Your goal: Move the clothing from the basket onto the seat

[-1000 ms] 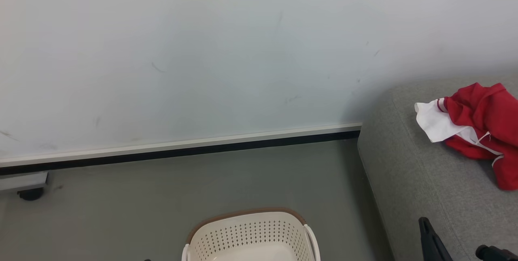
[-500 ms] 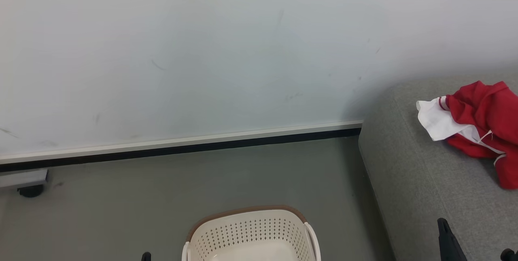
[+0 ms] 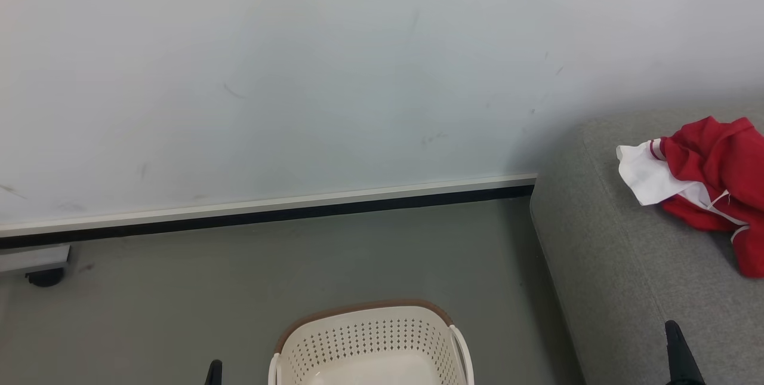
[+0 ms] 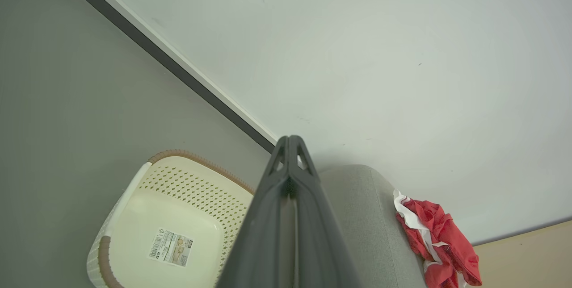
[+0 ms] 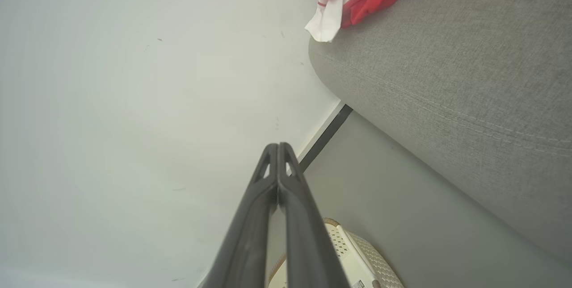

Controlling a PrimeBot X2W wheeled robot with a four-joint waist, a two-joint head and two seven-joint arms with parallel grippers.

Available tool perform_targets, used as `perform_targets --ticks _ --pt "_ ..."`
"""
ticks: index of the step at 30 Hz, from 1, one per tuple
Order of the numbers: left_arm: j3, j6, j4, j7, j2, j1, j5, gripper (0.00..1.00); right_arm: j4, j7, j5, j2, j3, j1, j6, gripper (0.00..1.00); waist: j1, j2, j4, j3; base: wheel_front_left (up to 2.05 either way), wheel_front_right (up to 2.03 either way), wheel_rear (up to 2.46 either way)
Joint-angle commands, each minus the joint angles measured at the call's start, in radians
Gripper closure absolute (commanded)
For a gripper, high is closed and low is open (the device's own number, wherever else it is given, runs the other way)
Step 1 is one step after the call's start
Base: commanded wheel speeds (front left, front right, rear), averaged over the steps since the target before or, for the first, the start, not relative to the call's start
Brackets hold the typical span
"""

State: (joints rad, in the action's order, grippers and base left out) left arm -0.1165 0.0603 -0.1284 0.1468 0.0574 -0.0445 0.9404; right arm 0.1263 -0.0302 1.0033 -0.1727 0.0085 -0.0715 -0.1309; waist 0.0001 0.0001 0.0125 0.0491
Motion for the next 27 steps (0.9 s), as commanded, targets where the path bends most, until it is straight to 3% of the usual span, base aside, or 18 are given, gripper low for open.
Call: perform_targets --ticks 1,27 --pt "-0.002 0.007 0.003 -0.005 0.002 0.025 0.032 1.00 -0.008 0.009 0.035 0.002 -0.016 0.020 0.000 1.00 -0.0001 -0.0001 0.000 -0.001 0.00 0.00 0.00" --pt "-0.013 0.036 -0.050 -0.046 -0.002 0.089 0.318 1.00 0.003 0.119 0.301 0.038 -0.147 0.038 0.000 1.00 -0.0001 -0.0001 -0.004 -0.020 0.00 0.00 0.00"
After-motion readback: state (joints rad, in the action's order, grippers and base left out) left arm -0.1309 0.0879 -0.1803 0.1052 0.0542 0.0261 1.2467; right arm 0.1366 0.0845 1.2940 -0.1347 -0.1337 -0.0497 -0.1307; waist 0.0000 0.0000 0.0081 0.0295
